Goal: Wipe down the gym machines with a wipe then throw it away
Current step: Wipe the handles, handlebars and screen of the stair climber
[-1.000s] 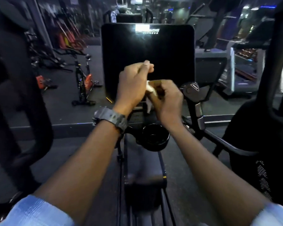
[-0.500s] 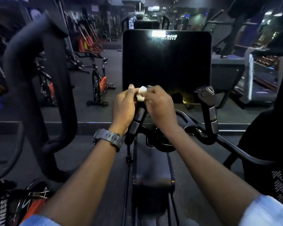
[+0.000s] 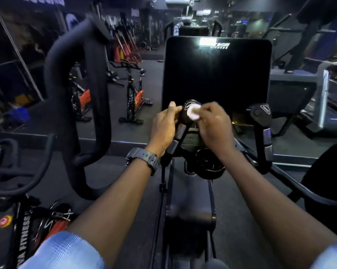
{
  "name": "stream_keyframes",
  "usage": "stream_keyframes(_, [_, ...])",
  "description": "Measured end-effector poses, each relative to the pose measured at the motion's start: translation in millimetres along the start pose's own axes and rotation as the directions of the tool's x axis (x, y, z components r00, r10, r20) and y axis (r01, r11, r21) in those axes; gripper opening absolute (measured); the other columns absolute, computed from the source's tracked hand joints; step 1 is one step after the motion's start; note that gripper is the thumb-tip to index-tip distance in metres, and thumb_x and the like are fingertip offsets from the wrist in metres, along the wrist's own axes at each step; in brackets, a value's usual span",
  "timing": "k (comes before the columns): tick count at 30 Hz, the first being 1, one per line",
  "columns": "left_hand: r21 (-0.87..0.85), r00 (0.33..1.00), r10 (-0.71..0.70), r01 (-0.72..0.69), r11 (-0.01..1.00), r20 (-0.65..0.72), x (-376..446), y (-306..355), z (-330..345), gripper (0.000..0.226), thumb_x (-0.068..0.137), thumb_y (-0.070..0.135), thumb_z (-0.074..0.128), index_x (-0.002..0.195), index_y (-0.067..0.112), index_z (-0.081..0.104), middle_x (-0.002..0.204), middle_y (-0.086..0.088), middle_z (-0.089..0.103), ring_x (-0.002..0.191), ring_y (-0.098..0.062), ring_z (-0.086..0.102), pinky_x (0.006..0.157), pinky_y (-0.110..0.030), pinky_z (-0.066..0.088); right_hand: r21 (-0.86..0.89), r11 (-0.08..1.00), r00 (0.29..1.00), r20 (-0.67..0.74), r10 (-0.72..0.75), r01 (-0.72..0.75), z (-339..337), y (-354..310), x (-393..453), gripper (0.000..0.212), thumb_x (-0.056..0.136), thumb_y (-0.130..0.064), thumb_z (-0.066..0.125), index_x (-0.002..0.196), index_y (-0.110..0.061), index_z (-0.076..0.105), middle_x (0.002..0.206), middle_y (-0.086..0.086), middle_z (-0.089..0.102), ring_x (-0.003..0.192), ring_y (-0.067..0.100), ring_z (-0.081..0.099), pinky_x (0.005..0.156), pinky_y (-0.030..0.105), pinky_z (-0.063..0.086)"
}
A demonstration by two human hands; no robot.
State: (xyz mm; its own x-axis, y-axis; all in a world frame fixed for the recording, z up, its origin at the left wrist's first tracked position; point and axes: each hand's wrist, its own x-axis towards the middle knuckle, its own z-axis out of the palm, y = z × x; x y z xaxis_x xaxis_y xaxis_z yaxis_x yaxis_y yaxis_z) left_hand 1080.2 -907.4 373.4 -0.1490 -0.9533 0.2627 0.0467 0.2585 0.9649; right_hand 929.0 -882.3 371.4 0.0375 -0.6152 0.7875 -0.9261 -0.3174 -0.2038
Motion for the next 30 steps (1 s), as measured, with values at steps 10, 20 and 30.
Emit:
stream_keyframes(10, [-0.020,0.986,-0.143,0.142,0.990,-0.087,-21.9,-44.8,-21.1,0.060,0.106,0.048,0.024,0.103,0.013,0.072,0.101,-0.006,0.075,0.097,-0.012,0.071,0.085,-0.026,0.055,-0.017,0.942,0.863,0.406,-0.300,0.336,41.3,-21.9,-55.4,0.066,0.086,-0.041,0.014,0.121,-0.013,0.063,0.117,0.007,0.058,0.104,0.024,0.051,0.087,0.035,0.042])
stream_keyframes(20, [-0.069,0.976,-0.194,0.188,0.980,-0.101,-26.0,-55.2,-28.1,0.060,0.104,0.053,0.022,0.104,0.016,0.069,0.102,-0.003,0.074,0.099,-0.015,0.070,0.086,-0.027,0.054,0.031,0.884,0.810,0.386,-0.442,0.467,67.6,-33.9,-84.7,0.023,0.097,-0.017,0.051,0.109,-0.004,0.065,0.098,0.011,0.060,0.082,0.027,0.054,0.063,0.043,0.048])
stream_keyframes(30, [-0.042,0.985,-0.166,0.164,0.986,-0.054,-22.9,-61.6,-28.3,0.066,0.105,0.051,0.019,0.104,0.014,0.074,0.097,-0.004,0.076,0.092,-0.012,0.072,0.081,-0.026,0.055,0.033,0.945,0.928,0.176,-0.327,0.327,74.5,-35.0,-93.5,0.023,0.094,-0.019,0.051,0.102,-0.005,0.067,0.094,0.010,0.061,0.079,0.022,0.054,0.048,0.032,0.049])
